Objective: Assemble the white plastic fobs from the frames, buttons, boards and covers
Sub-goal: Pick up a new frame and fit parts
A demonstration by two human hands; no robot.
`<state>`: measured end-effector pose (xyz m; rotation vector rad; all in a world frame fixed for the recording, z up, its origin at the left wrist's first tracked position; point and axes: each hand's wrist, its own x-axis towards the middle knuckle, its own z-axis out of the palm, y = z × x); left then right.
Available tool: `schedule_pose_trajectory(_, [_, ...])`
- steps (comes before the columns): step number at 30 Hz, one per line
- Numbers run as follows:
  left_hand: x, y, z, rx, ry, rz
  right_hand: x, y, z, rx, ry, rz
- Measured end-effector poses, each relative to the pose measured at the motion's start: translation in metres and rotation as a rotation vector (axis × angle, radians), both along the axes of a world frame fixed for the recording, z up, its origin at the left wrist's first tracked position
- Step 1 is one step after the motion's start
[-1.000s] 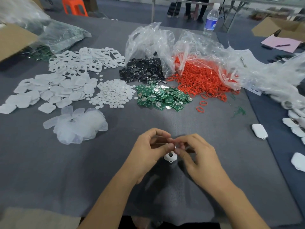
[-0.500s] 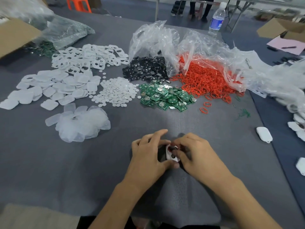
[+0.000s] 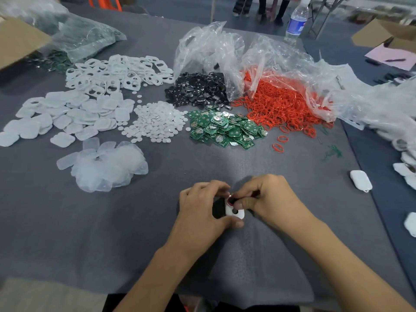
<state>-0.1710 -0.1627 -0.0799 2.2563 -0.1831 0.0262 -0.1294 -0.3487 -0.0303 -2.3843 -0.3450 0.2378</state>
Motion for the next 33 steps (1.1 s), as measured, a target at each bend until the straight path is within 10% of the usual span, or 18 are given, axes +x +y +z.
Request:
schedule_pose_trajectory(14, [0.005,0.003,-0.002,0.007,-0.033,-0.081,0.051,0.001,0.015,-0.065,0.333,0.246])
schedule_pose_trajectory(24, [0.003,0.001,0.001,0.023,-0.116,-0.096,-0.011,0.003,-0.003,-0.199,-0.124,0.049])
schedule_pose_trajectory(33, [0.002,0.001,0.002,0.021,-0.121,-0.087,-0.027,0.019,-0.01,-0.148,-0.076,-0.11])
